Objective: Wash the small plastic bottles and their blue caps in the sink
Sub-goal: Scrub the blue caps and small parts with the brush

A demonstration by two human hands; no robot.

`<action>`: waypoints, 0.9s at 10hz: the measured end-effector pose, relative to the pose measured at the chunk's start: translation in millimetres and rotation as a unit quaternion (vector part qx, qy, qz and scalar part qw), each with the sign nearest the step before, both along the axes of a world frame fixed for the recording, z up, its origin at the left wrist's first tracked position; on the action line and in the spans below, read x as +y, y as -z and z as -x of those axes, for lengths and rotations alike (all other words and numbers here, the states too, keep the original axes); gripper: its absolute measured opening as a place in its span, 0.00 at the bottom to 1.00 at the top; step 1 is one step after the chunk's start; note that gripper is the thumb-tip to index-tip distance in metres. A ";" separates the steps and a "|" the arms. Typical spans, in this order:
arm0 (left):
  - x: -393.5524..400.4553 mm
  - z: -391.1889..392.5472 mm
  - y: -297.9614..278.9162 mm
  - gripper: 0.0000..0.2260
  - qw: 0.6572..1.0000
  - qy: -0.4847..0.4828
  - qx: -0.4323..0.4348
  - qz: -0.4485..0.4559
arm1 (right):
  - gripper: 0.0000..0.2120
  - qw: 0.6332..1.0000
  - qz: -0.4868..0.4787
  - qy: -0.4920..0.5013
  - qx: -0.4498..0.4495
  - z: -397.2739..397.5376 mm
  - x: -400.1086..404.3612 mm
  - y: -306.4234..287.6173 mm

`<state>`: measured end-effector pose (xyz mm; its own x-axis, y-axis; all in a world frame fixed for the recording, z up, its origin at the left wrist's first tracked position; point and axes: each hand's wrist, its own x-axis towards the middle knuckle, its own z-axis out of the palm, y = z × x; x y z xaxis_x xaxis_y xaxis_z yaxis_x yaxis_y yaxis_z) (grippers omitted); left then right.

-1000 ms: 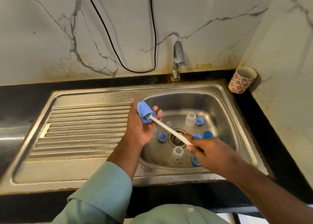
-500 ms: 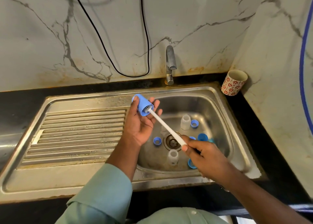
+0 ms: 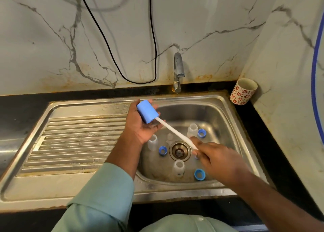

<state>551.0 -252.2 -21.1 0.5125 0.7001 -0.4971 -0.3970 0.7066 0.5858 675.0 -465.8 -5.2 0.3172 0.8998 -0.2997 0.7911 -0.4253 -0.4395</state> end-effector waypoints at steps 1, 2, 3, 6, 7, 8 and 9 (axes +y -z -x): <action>1.3 -7.0 -6.2 0.26 0.997 -0.041 0.068 0.010 | 0.21 0.990 -0.019 -0.037 -0.134 10.2 6.1 10.6; 1.4 -11.9 -7.7 0.26 0.996 -0.071 0.044 0.002 | 0.14 0.964 -0.037 0.061 0.256 13.3 11.7 0.4; 1.5 -6.1 -14.4 0.24 0.988 -0.001 -0.153 -0.012 | 0.21 0.705 0.043 0.139 0.694 5.3 8.6 -14.3; 12.1 4.2 -13.8 0.33 0.999 -0.024 -0.025 -0.010 | 0.18 0.997 -0.063 -0.010 -0.039 14.6 20.0 0.0; 8.8 5.6 -22.7 0.27 0.996 -0.020 -0.083 -0.027 | 0.15 0.820 0.014 0.131 0.556 12.8 19.3 -13.5; 6.3 7.0 -23.3 0.23 0.992 -0.025 -0.122 -0.026 | 0.13 0.848 -0.025 0.135 0.512 2.0 13.4 -9.9; 4.6 3.5 -19.0 0.23 0.995 -0.070 -0.065 -0.013 | 0.24 0.996 -0.050 -0.002 -0.074 4.7 15.6 6.0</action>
